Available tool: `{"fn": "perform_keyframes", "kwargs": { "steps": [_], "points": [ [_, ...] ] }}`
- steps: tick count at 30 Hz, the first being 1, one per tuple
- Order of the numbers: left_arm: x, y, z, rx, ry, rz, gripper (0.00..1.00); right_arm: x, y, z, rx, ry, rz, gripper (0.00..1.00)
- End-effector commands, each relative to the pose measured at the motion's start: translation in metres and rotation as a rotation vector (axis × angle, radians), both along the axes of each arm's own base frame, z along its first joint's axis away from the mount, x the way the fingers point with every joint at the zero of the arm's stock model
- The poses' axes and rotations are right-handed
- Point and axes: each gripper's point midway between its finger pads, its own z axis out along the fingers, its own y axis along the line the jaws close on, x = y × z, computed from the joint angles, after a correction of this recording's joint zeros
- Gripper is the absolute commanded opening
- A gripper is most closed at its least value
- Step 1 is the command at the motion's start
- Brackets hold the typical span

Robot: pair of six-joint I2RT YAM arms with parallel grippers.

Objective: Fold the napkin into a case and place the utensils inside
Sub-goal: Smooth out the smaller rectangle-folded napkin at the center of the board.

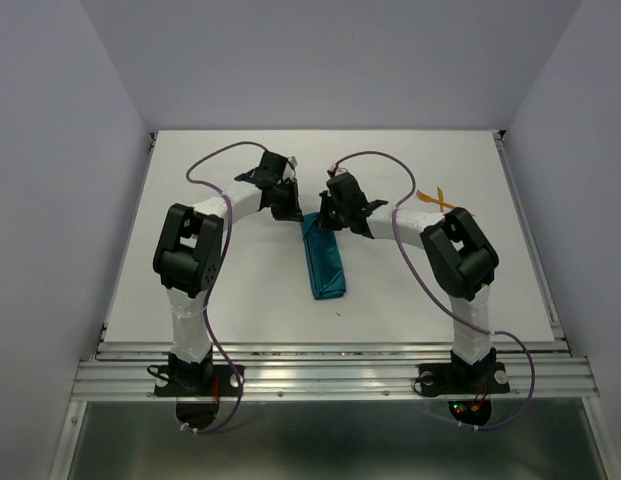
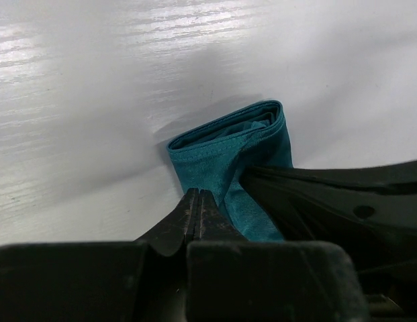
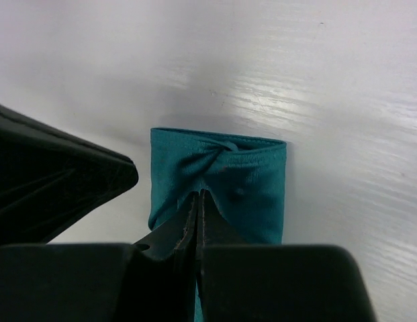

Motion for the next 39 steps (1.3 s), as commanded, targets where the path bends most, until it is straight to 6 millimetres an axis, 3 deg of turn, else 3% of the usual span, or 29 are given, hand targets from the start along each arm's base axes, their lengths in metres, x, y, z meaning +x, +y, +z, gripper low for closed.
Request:
{"fn": "perform_keyframes", "kwargs": {
  "steps": [1, 6, 17, 32, 37, 39],
  "points": [
    [-0.003, -0.003, -0.002, -0.001, -0.001, -0.028, 0.00, 0.009, -0.011, 0.048, 0.023, -0.107, -0.036, 0.01],
    [-0.004, -0.005, -0.006, -0.003, 0.007, -0.037, 0.00, 0.010, -0.020, 0.035, -0.001, -0.090, -0.052, 0.01],
    [-0.007, -0.008, -0.015, -0.003, 0.027, -0.044, 0.00, 0.008, -0.001, 0.000, 0.015, -0.008, 0.026, 0.01],
    [-0.014, -0.022, -0.019, -0.023, 0.044, -0.075, 0.00, 0.009, 0.015, -0.006, 0.056, 0.020, 0.070, 0.01],
    [-0.015, -0.026, -0.023, -0.031, 0.057, -0.083, 0.00, 0.007, 0.013, -0.003, 0.048, 0.029, 0.074, 0.01],
    [-0.014, -0.025, -0.016, -0.028, 0.044, -0.080, 0.00, 0.006, 0.010, 0.007, 0.047, 0.012, 0.071, 0.01]
  ]
}}
